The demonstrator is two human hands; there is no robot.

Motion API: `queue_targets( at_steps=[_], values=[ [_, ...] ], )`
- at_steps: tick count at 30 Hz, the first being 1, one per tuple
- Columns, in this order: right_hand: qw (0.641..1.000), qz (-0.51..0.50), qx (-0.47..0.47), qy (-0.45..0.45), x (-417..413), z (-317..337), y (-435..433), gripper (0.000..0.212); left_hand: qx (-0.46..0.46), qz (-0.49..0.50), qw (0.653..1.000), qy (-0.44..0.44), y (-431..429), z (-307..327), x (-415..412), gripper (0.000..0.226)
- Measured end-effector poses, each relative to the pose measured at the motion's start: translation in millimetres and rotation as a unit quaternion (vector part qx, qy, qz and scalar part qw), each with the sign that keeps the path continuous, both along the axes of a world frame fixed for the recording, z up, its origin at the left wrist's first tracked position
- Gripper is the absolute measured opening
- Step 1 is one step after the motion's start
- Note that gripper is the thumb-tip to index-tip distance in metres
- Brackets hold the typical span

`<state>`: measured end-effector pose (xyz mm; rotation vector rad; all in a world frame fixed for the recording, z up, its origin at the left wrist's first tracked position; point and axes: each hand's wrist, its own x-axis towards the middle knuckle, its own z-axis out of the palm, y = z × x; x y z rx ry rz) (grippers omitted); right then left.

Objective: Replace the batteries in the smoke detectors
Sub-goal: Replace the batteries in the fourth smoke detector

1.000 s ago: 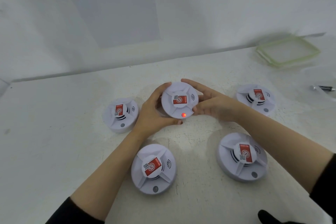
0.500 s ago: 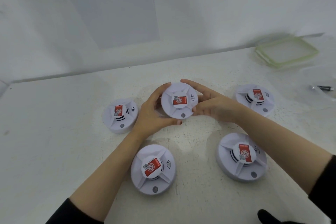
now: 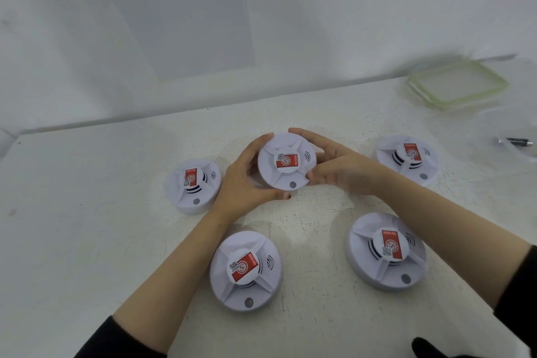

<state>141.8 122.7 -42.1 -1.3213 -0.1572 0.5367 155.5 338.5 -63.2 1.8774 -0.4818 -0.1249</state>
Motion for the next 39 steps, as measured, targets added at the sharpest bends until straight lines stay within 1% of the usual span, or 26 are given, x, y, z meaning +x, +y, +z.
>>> queue_targets(
  at_steps=[5, 11, 16, 23, 27, 35, 39],
  values=[
    [1.0, 0.011, -0.011, 0.009, 2.5, 0.1, -1.9, 0.08, -0.003, 0.007, 1.0, 0.005, 0.8, 0.0, 0.9, 0.096],
    [0.999, -0.004, -0.04, 0.004, 1.4, 1.5, -5.6, 0.08, -0.002, 0.003, 1.0, 0.014, 2.5, -1.7, 1.5, 0.098],
    [0.996, -0.003, -0.09, -0.021, 2.6, 1.1, -8.9, 0.079, 0.0, -0.001, 1.0, 0.01, 1.5, -1.2, 1.2, 0.097],
    [0.987, -0.031, -0.149, -0.055, -1.2, 3.5, -11.4, 0.075, 0.013, -0.013, 1.0, 0.0, 0.3, 1.1, 0.1, 0.097],
    [0.983, -0.034, -0.162, -0.075, -3.9, 4.6, -11.8, 0.073, 0.018, -0.013, 1.0, -0.001, 0.5, 1.2, 0.0, 0.1],
    [0.982, -0.049, -0.162, -0.083, -11.3, 6.3, -11.9, 0.071, 0.026, -0.006, 1.0, -0.012, -1.0, -0.4, -0.2, 0.093],
    [0.98, -0.056, -0.168, -0.086, -11.8, 7.1, -11.3, 0.07, 0.026, -0.001, 1.0, -0.011, -0.9, 0.4, -0.2, 0.094]
  ],
)
